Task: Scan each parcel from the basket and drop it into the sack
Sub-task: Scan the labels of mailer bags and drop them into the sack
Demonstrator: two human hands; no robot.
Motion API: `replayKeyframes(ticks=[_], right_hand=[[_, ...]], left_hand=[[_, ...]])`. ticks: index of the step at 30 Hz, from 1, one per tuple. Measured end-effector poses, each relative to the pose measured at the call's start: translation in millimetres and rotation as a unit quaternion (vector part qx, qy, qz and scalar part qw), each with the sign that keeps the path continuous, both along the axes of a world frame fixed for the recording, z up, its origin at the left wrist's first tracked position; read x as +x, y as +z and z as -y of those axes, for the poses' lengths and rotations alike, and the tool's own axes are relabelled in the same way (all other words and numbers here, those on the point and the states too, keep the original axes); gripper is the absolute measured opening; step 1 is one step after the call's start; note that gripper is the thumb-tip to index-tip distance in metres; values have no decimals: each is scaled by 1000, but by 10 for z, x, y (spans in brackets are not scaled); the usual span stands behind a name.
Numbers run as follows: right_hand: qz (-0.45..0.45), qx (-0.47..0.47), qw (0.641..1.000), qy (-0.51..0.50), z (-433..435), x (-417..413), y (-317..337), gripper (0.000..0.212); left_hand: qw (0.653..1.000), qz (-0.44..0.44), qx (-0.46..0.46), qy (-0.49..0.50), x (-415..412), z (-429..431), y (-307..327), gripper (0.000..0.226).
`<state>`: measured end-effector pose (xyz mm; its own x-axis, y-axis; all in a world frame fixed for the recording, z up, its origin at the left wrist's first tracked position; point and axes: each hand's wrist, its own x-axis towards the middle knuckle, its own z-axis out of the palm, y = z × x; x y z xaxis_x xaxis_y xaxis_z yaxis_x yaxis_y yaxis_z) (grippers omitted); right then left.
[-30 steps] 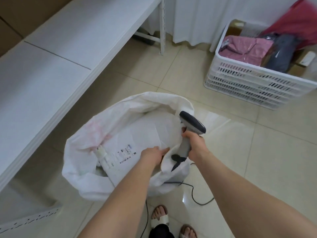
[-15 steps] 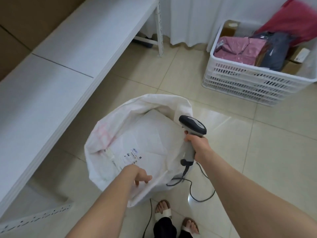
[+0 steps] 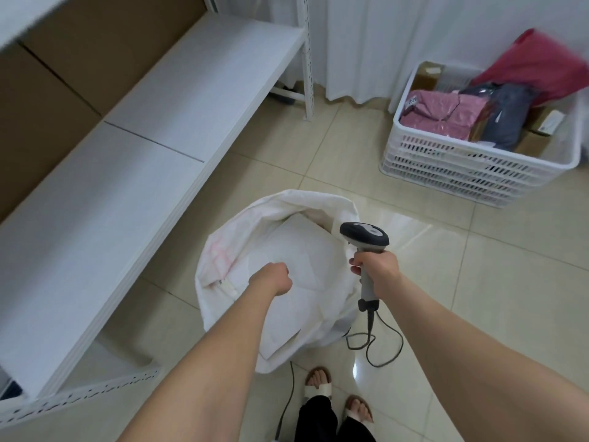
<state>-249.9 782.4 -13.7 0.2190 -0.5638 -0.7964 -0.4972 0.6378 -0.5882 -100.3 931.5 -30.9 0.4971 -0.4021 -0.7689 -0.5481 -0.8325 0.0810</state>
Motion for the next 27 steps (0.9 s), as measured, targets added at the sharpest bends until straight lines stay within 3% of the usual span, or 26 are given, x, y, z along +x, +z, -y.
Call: replayKeyframes(ticks=[15,20,27], right_hand=[[95,-25,995,24,710,-177,2028,14],[155,-48,985,-49,1235,-377,2447,11],[171,-46,978,-109,2439,-857,2603,3]], left_hand=[[990,56,-120,-51,327,1317,2209,42],[980,83,-142,-109,160,2064,2626,41],[969,112,-171,-141,-340,3439,2890,43]])
